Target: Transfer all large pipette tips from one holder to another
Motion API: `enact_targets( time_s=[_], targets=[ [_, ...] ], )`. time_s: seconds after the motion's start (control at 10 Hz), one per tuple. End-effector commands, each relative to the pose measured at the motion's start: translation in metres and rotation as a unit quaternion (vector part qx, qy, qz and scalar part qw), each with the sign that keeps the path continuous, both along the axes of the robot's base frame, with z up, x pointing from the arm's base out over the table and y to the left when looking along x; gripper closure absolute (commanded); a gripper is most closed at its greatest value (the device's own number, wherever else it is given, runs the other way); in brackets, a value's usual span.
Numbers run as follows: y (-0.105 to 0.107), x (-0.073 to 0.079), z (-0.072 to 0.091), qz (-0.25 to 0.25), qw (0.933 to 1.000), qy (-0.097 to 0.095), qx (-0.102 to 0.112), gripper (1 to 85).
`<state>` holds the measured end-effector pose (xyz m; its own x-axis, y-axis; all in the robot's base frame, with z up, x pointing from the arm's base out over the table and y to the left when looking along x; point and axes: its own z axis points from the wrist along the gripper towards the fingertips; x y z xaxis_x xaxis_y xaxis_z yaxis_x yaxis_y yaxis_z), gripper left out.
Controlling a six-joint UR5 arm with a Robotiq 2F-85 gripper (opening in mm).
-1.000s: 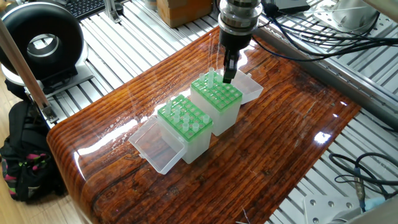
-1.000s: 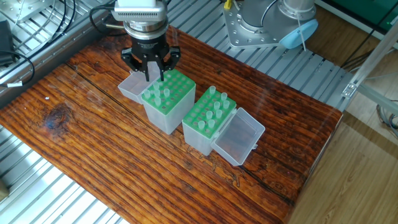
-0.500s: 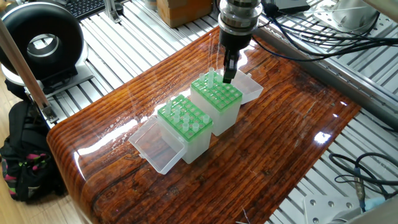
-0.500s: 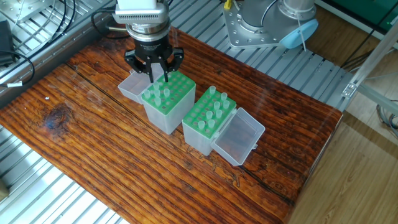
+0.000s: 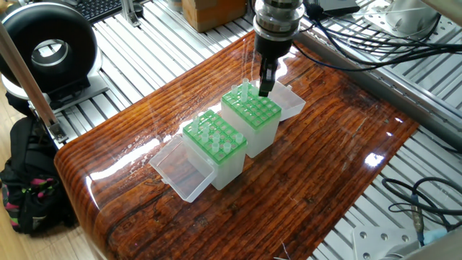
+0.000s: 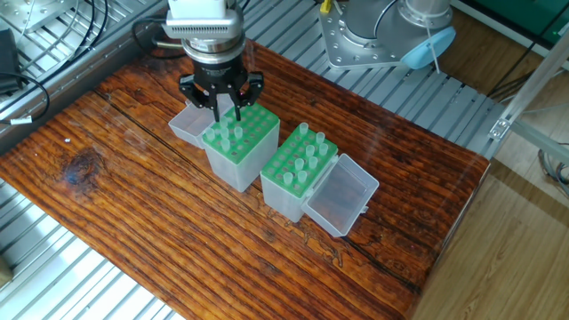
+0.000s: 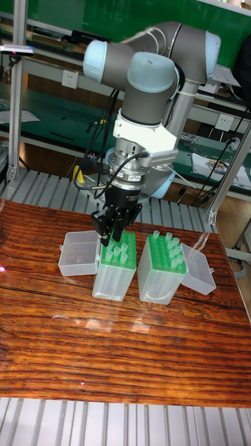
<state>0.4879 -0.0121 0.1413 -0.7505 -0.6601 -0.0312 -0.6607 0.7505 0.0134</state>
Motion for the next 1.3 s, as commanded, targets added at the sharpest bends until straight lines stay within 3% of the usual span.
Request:
enact_targets(
  time_s=[0.0, 0.3, 0.6, 1.2],
  targets=[
    [0.002, 0.003, -0.001, -0.002, 1.0000, -0.005, 0.002, 49.3],
    [0.004, 0.006, 0.000, -0.006, 0.9999, -0.010, 0.005, 49.3],
    [-0.002, 0.013, 0.001, -0.010, 0.9997, -0.023, -0.006, 50.0],
    [0.003, 0.016, 0.001, -0.012, 0.9997, -0.022, -0.003, 50.0]
  ],
)
